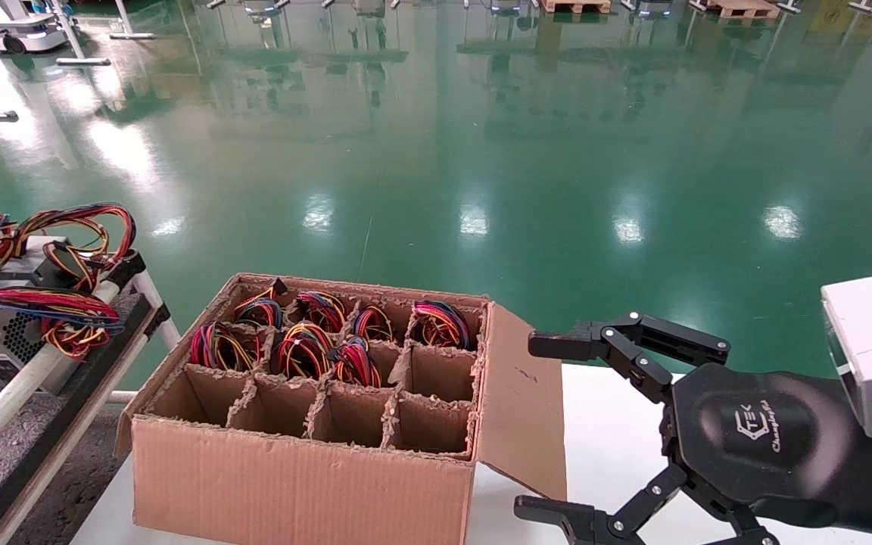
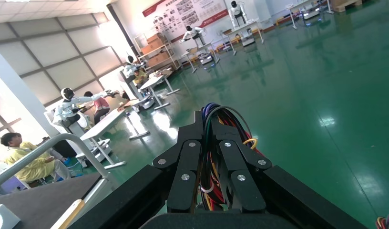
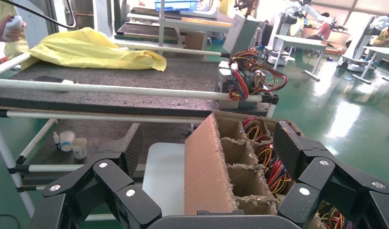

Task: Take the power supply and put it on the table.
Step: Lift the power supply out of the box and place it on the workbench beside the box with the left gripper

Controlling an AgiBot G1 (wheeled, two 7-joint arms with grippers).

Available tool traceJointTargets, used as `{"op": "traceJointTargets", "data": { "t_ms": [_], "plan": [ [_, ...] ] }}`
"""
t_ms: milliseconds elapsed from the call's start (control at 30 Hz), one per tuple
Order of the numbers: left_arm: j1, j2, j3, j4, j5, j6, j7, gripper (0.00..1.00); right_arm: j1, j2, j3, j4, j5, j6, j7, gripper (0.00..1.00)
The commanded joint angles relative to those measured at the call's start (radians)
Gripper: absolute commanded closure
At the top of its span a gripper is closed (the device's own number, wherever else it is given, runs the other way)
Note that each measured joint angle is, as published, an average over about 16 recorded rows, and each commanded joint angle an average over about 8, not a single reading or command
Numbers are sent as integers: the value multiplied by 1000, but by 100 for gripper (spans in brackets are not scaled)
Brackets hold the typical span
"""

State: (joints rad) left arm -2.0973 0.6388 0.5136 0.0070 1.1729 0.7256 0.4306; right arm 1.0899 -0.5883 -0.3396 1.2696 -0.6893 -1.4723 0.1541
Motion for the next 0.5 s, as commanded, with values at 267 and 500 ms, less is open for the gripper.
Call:
{"op": "traceJointTargets", "data": {
  "t_ms": [267,500],
  "plan": [
    [-13,-28,0,-6,-1,-6,-3,100,0,0,0,0,0,0,0,0],
    [-9,-47,7,3,10,-6,-7,100,0,0,0,0,0,0,0,0]
  ]
}}
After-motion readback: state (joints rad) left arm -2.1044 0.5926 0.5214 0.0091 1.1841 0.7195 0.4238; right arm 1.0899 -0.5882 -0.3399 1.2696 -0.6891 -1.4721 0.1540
